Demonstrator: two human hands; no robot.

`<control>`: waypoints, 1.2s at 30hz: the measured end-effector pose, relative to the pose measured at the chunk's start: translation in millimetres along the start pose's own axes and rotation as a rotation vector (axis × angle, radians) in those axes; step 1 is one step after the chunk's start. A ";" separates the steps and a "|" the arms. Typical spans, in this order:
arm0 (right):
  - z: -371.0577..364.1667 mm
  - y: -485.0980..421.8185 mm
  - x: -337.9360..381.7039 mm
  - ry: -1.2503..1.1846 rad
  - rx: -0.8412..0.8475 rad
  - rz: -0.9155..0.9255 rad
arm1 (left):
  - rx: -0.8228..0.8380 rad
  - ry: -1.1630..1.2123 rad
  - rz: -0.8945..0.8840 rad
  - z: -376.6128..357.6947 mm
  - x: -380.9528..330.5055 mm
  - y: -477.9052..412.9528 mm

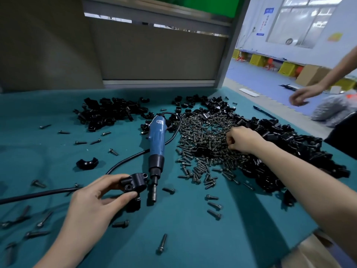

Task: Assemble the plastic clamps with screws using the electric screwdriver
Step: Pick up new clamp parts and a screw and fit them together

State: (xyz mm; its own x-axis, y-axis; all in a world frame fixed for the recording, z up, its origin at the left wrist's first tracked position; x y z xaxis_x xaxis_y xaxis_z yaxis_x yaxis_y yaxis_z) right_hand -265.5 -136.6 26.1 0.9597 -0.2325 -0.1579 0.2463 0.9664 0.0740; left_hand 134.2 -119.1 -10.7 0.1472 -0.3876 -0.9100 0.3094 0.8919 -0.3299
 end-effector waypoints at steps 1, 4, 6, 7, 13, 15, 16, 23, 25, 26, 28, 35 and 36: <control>0.1 -0.6 1.7 0.006 0.023 0.023 | 0.003 0.008 0.005 -0.1 0.4 0.3; -0.4 -0.4 4.5 -0.057 0.036 0.059 | 0.004 0.012 0.004 0.1 1.8 0.2; -1.2 0.7 4.3 -0.141 0.011 0.043 | 0.008 0.015 0.003 -0.4 2.2 0.4; -2.2 0.8 4.6 -0.165 0.006 0.028 | 0.012 0.012 -0.001 -0.4 2.6 0.4; -5.6 -3.4 10.9 -0.116 0.046 -0.066 | 0.003 0.022 0.014 1.0 3.9 2.1; -3.5 -4.6 12.5 -0.100 0.060 -0.059 | -0.004 0.033 0.026 1.7 5.3 2.1; -2.5 -4.9 13.2 -0.093 0.067 -0.046 | -0.006 0.035 0.031 2.2 5.9 2.0; 11.6 -0.2 14.4 -0.021 0.093 -0.020 | -0.011 0.048 0.081 2.5 8.4 3.2; 32.7 6.2 18.0 -0.186 -0.038 -0.033 | -0.004 0.042 0.090 1.9 7.8 2.8; 45.0 12.5 28.3 -0.327 -0.101 -0.007 | 0.001 0.038 0.091 1.8 6.8 2.1; 66.9 35.6 71.8 -0.691 -0.180 0.140 | 0.004 0.018 0.080 1.7 4.8 1.5; 38.4 109.3 232.2 -1.304 -0.264 0.477 | -0.011 -0.027 0.045 2.2 7.3 -1.4; 32.6 109.5 236.7 -1.304 -0.291 0.471 | -0.019 -0.050 0.031 2.6 7.0 -2.0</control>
State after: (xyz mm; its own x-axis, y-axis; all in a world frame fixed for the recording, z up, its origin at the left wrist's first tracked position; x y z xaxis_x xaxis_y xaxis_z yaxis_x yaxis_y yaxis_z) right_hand -6.9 -89.4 29.0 0.4171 0.3341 0.8452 -0.0097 0.9316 -0.3635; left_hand 137.0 -124.2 -15.8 0.2030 -0.3709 -0.9062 0.2867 0.9074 -0.3071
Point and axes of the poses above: each hand's wrist, its own y-axis away from the middle knuckle, its own z-axis out of the back of the hand, x = y × z, the point moved 4 cm from there along -y, towards the middle knuckle, and after that the axes turned 3 degrees about z, right-handed, at the moved point
